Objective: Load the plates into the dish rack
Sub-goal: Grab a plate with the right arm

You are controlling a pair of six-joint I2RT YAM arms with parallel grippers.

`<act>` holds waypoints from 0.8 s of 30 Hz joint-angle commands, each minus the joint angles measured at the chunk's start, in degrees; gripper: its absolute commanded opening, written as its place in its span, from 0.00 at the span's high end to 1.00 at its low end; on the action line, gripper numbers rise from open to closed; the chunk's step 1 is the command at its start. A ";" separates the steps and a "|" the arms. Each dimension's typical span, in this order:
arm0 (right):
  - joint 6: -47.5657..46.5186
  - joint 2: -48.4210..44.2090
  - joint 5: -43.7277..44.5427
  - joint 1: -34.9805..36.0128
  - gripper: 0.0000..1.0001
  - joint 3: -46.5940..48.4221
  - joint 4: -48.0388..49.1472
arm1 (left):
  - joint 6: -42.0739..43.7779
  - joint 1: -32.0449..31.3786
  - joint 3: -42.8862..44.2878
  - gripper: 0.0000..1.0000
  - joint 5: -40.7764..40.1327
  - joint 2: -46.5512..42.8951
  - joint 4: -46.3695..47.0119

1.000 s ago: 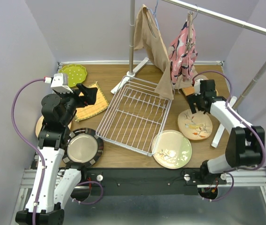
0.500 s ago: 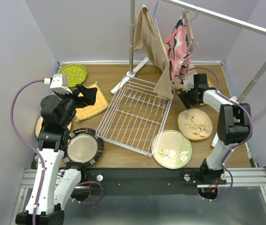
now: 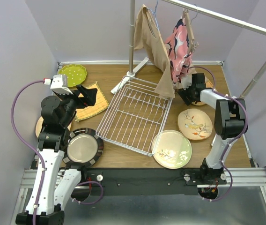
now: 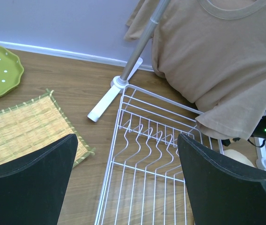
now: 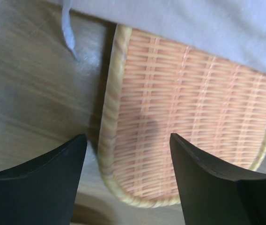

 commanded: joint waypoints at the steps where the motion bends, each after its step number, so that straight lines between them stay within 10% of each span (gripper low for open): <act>1: -3.45 2.21 2.39 -0.26 0.22 -1.55 2.76 | 0.27 0.27 -0.55 0.03 0.36 -0.59 0.11; 24: -11.45 -4.20 2.30 -0.26 0.71 -10.44 9.97 | -0.70 0.36 -0.72 0.03 1.15 -1.29 0.73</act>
